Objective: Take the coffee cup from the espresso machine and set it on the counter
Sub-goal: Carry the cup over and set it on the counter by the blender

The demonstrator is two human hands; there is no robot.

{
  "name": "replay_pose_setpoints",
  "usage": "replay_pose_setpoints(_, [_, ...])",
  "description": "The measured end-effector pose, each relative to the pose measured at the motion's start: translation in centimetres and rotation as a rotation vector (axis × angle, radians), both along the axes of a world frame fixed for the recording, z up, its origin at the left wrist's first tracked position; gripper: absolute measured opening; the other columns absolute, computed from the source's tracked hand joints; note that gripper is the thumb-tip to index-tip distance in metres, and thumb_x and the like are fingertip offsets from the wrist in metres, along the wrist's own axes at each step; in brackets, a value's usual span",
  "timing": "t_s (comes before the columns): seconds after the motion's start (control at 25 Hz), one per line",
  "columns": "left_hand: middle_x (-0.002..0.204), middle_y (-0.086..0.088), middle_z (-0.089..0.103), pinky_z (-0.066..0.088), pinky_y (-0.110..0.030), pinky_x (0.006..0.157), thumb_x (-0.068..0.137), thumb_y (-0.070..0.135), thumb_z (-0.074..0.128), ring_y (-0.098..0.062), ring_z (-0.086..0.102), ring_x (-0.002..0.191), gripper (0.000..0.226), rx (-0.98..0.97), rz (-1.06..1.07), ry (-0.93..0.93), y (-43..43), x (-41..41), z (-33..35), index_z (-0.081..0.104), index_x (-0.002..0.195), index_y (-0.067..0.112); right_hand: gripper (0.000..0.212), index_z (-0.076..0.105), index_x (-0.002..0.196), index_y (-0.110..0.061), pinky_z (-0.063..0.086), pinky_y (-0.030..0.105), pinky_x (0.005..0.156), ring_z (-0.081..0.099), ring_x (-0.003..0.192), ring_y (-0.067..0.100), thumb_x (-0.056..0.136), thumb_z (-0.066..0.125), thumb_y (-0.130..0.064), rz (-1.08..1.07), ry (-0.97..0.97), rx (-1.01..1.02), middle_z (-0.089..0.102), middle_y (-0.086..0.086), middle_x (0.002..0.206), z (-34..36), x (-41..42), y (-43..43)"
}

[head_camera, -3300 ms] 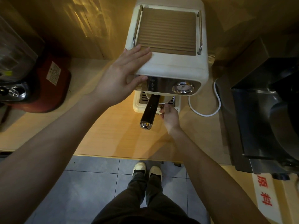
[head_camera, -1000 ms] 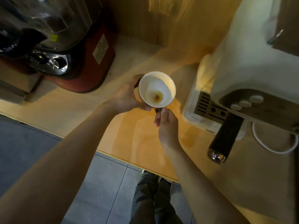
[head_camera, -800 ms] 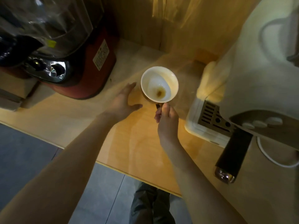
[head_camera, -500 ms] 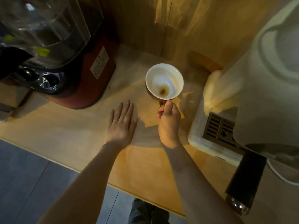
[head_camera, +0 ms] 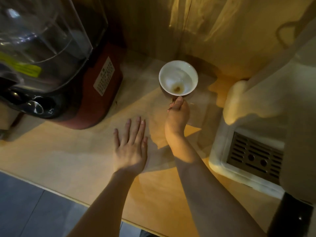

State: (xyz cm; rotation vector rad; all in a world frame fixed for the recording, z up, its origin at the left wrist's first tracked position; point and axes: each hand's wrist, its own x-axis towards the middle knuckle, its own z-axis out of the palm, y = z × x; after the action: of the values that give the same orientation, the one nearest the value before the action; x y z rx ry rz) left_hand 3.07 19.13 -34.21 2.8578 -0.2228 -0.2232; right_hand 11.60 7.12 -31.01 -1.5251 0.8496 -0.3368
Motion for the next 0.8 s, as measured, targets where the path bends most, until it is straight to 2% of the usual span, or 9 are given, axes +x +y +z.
replay_pose_setpoints(0.08, [0.149, 0.012, -0.015, -0.015, -0.043, 0.111, 0.09, 0.039, 0.003, -0.012, -0.024, 0.136, 0.054, 0.006, -0.003, 0.003, 0.0, 0.0, 0.1, -0.007, 0.142, 0.029, 0.045, 0.037, 0.052, -0.024, 0.041, 0.038, 0.067, 0.049, 0.064, 0.027, 0.096, 0.032, -0.015, 0.004, 0.0, -0.017, 0.045, -0.003, 0.055, -0.2, 1.0, 0.6])
replay_pose_setpoints(0.2, [0.151, 0.008, -0.005, -0.007, -0.046, 0.113, 0.092, 0.036, 0.008, -0.018, -0.015, 0.138, 0.054, 0.02, -0.013, -0.021, -0.1, 0.0, 0.3, 0.002, 0.144, 0.026, 0.047, 0.038, 0.05, -0.027, 0.042, 0.036, 0.067, 0.052, 0.065, 0.027, 0.095, 0.034, -0.013, 0.003, -0.007, -0.063, 0.053, 0.008, 0.058, -0.2, 2.4, 1.5])
replay_pose_setpoints(0.32, [0.153, 0.005, 0.007, -0.001, -0.049, 0.112, 0.093, 0.034, 0.014, -0.022, -0.004, 0.14, 0.053, 0.018, -0.019, -0.04, -0.1, 0.0, 0.4, 0.011, 0.144, 0.023, 0.038, 0.049, 0.059, -0.014, 0.043, 0.034, 0.068, 0.053, 0.067, 0.026, 0.095, 0.036, -0.014, -0.026, -0.026, -0.046, 0.055, 0.014, 0.068, -0.2, 3.3, 2.7])
replay_pose_setpoints(0.44, [0.152, 0.003, 0.014, 0.002, -0.051, 0.111, 0.092, 0.033, 0.017, -0.023, 0.002, 0.14, 0.053, 0.005, -0.018, -0.054, -0.2, 0.0, 0.5, 0.018, 0.144, 0.021, 0.029, 0.054, 0.074, -0.008, 0.045, 0.036, 0.069, 0.052, 0.069, 0.025, 0.095, 0.037, -0.015, -0.026, -0.032, 0.013, 0.055, 0.012, 0.072, 0.1, 4.0, 3.8])
replay_pose_setpoints(0.56, [0.152, 0.004, 0.013, 0.002, -0.05, 0.112, 0.092, 0.034, 0.016, -0.022, 0.0, 0.14, 0.053, -0.008, -0.014, -0.047, -0.1, 0.0, 0.4, 0.018, 0.144, 0.021, 0.029, 0.054, 0.074, -0.006, 0.049, 0.041, 0.074, 0.053, 0.069, 0.026, 0.095, 0.037, -0.015, -0.065, -0.041, 0.036, 0.054, 0.008, 0.067, 0.4, 4.7, 3.9])
replay_pose_setpoints(0.72, [0.152, 0.003, 0.016, 0.003, -0.051, 0.111, 0.092, 0.032, 0.017, -0.023, 0.001, 0.14, 0.053, -0.022, -0.008, -0.04, -0.1, 0.0, 0.3, 0.021, 0.143, 0.02, 0.028, 0.054, 0.075, -0.006, 0.047, 0.034, 0.067, 0.051, 0.06, 0.022, 0.096, 0.038, -0.014, -0.104, -0.062, 0.059, 0.05, -0.002, 0.058, 0.8, 4.6, 4.0])
replay_pose_setpoints(0.8, [0.152, 0.003, 0.016, 0.003, -0.05, 0.112, 0.092, 0.031, 0.018, -0.022, 0.002, 0.141, 0.053, -0.021, -0.009, -0.041, 0.0, 0.0, 0.3, 0.021, 0.143, 0.02, 0.031, 0.059, 0.081, 0.002, 0.048, 0.037, 0.068, 0.053, 0.061, 0.022, 0.095, 0.039, -0.015, -0.103, -0.05, 0.088, 0.054, 0.002, 0.061, 0.8, 4.5, 4.1])
